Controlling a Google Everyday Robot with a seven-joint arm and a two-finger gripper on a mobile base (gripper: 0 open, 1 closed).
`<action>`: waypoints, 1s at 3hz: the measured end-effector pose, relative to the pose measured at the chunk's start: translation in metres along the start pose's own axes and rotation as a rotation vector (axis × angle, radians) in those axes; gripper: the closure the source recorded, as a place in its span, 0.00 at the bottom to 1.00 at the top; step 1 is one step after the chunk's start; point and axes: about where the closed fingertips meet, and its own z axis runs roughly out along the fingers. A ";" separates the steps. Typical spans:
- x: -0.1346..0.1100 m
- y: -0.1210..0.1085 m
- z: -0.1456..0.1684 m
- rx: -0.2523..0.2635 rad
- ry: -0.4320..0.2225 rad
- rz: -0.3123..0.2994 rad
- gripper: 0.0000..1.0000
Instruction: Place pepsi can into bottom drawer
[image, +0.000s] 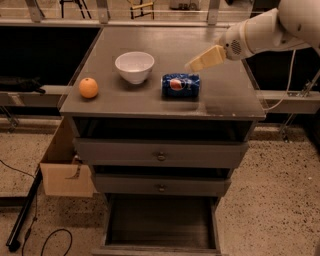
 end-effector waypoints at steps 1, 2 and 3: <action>0.009 0.008 0.024 -0.031 0.005 0.025 0.00; 0.025 0.020 0.049 -0.065 0.020 0.054 0.00; 0.050 0.031 0.060 -0.086 0.040 0.089 0.00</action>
Offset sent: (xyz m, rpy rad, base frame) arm 0.0013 0.0406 -0.0662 0.0411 0.1057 0.0265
